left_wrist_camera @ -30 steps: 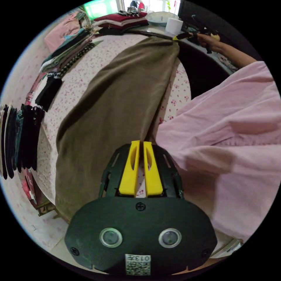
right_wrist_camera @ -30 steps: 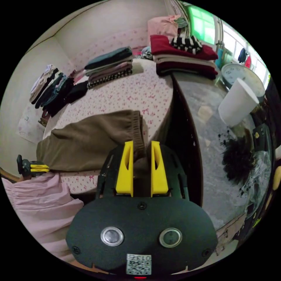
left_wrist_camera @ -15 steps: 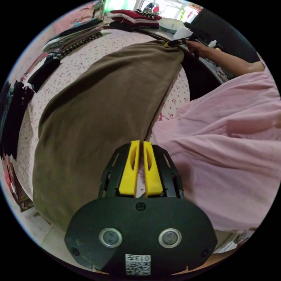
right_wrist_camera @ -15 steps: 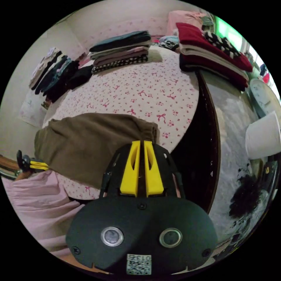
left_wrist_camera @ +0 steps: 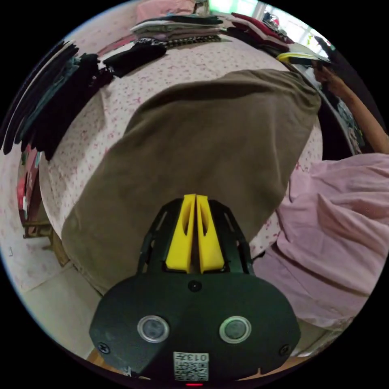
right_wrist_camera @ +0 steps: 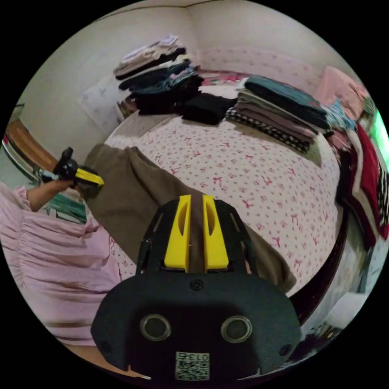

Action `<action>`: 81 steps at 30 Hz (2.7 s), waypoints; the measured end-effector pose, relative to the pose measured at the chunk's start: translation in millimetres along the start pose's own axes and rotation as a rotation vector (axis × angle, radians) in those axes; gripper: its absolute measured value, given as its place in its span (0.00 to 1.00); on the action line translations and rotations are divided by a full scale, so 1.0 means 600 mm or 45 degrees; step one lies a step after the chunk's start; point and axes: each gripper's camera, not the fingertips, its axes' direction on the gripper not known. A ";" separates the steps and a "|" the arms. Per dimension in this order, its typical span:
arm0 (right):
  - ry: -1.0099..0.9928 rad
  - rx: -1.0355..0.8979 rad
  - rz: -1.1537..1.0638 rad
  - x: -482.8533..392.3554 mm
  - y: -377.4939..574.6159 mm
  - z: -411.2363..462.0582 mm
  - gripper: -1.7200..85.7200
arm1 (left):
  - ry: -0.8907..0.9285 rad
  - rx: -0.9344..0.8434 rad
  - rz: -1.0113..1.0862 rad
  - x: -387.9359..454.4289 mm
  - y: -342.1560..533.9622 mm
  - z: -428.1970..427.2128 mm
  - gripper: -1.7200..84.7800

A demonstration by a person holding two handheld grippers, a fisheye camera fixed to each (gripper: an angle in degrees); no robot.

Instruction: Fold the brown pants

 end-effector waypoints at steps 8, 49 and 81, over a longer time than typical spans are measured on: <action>-0.110 -0.317 -0.342 -0.065 -0.147 0.142 0.11 | -0.121 0.315 -0.121 -0.166 -0.040 -0.074 0.06; 0.154 -0.172 -0.147 -0.047 -0.075 0.098 0.03 | 0.121 0.371 -0.192 -0.389 -0.083 0.076 0.04; 0.074 -0.167 0.280 0.164 0.114 -0.002 0.04 | 0.158 0.347 0.230 -0.147 -0.229 -0.004 0.03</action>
